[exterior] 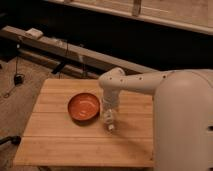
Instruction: Place the bottle in the ceramic bowl
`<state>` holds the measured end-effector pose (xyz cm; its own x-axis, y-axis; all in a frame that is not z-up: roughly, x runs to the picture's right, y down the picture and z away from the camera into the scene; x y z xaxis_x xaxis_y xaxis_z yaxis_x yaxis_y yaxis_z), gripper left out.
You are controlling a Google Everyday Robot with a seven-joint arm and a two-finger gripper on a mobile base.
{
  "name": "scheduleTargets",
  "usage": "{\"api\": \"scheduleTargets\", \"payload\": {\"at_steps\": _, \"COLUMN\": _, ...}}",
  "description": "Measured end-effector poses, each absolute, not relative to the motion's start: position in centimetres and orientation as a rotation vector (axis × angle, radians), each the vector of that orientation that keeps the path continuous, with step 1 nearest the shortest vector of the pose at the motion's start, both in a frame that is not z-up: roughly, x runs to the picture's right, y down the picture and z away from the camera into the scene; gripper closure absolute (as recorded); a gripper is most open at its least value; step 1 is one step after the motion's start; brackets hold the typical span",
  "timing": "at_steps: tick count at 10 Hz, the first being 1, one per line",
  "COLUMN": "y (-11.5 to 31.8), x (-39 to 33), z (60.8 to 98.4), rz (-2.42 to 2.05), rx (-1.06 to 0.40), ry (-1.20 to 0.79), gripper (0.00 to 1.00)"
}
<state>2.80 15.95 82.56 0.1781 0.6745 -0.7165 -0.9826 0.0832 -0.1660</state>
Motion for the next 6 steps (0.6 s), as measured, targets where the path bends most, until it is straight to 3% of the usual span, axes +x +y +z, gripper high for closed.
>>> {"api": "scheduleTargets", "payload": {"at_steps": 5, "y": 16.8, "x": 2.9, "z": 84.3, "rz": 1.331, "rx": -0.741, "ry": 0.527, "gripper": 0.35}}
{"api": "scheduleTargets", "payload": {"at_steps": 6, "y": 16.7, "x": 2.8, "z": 84.5, "rz": 1.328, "rx": -0.740, "ry": 0.527, "gripper": 0.40}}
